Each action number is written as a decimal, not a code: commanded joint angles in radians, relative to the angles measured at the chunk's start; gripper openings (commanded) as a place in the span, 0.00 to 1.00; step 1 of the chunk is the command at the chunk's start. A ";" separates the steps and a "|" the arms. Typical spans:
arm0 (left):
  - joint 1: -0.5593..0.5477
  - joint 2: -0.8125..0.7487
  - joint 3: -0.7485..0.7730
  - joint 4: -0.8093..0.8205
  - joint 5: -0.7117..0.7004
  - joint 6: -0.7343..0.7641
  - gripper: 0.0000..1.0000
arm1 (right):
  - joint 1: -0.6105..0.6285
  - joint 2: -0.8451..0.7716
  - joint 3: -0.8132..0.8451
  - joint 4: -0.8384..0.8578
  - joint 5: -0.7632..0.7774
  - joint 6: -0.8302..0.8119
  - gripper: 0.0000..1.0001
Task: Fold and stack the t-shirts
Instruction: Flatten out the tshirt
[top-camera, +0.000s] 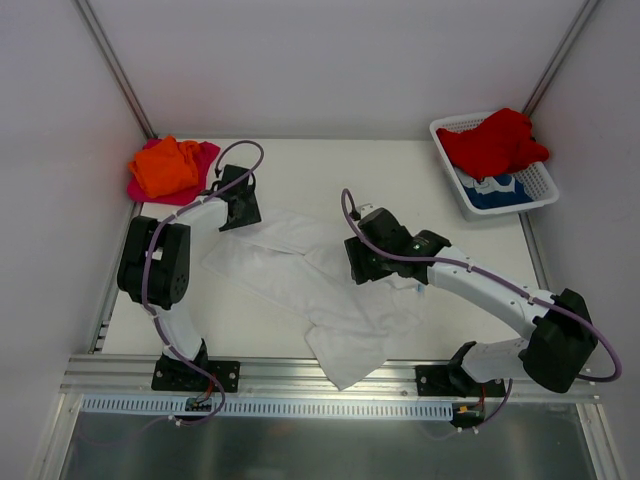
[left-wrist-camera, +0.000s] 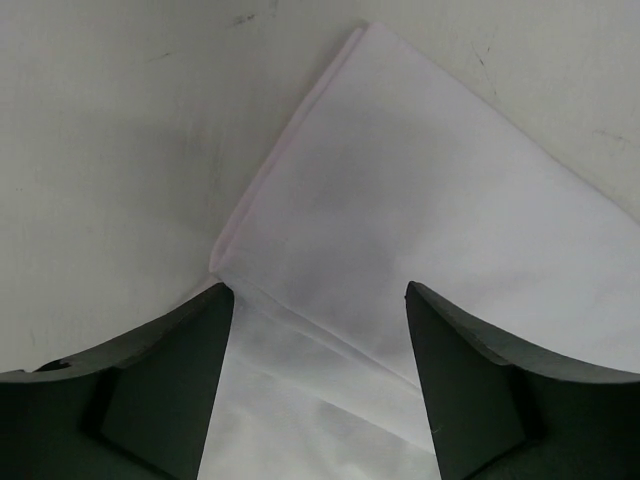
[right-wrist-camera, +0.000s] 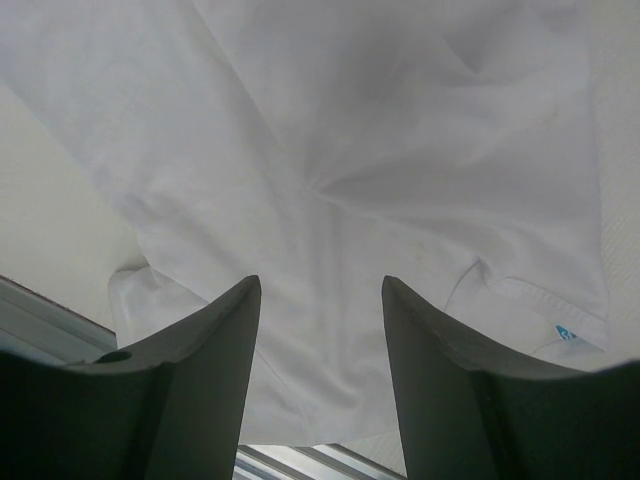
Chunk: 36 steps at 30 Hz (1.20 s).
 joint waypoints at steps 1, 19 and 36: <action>0.013 -0.019 0.037 -0.017 -0.050 0.017 0.61 | -0.005 -0.017 -0.002 0.015 -0.015 -0.008 0.55; 0.013 -0.012 0.046 -0.033 -0.050 0.011 0.00 | -0.039 -0.035 -0.048 0.018 0.046 -0.015 0.57; 0.013 -0.001 0.048 -0.031 -0.030 0.008 0.00 | -0.045 0.072 -0.139 0.179 -0.041 0.041 0.53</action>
